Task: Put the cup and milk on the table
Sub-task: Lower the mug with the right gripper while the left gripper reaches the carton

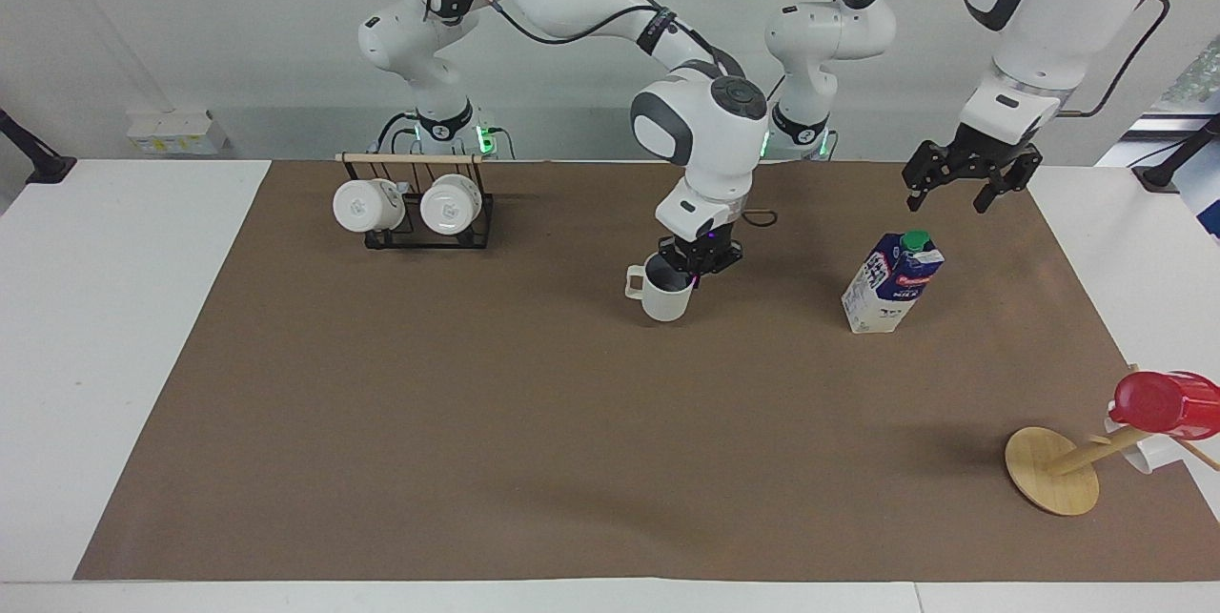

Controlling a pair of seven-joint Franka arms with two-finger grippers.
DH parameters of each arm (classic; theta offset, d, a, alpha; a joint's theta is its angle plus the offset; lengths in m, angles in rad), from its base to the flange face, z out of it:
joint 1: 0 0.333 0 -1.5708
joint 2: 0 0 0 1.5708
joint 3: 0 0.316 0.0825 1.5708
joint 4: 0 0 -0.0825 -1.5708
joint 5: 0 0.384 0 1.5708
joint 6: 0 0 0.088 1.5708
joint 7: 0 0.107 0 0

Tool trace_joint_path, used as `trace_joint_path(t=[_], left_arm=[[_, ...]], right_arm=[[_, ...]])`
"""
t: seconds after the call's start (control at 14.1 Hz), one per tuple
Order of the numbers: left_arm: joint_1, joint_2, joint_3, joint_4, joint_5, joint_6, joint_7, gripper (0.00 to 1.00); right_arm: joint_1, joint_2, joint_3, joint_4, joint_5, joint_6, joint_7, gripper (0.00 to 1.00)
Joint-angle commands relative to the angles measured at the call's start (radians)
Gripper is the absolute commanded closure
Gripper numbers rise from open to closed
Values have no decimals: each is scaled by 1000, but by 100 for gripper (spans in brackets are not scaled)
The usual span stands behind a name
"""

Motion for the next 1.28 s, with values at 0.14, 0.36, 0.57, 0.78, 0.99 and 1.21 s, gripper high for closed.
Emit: trace_joint_path(t=[0.14,0.36,0.57,0.78,0.99,1.21], left_arm=[[16,-39,0,-116,3,127,27,0],[16,-28,0,-160,4,196,30,0],[18,-23,0,-197,9,230,79,0],[16,-2,0,-215,9,266,80,0],[8,4,0,-290,17,369,80,0],[10,6,0,-301,17,377,85,9]], right_arm=[[0,13,-2,-3,-20,48,16,99],[4,4,-2,-38,-14,57,19,83],[6,1,-3,-37,-9,46,44,65],[-17,-76,-17,-37,3,32,88,49],[-94,-186,-15,-64,3,-11,84,22],[-189,-371,-15,-208,2,-26,72,4]])
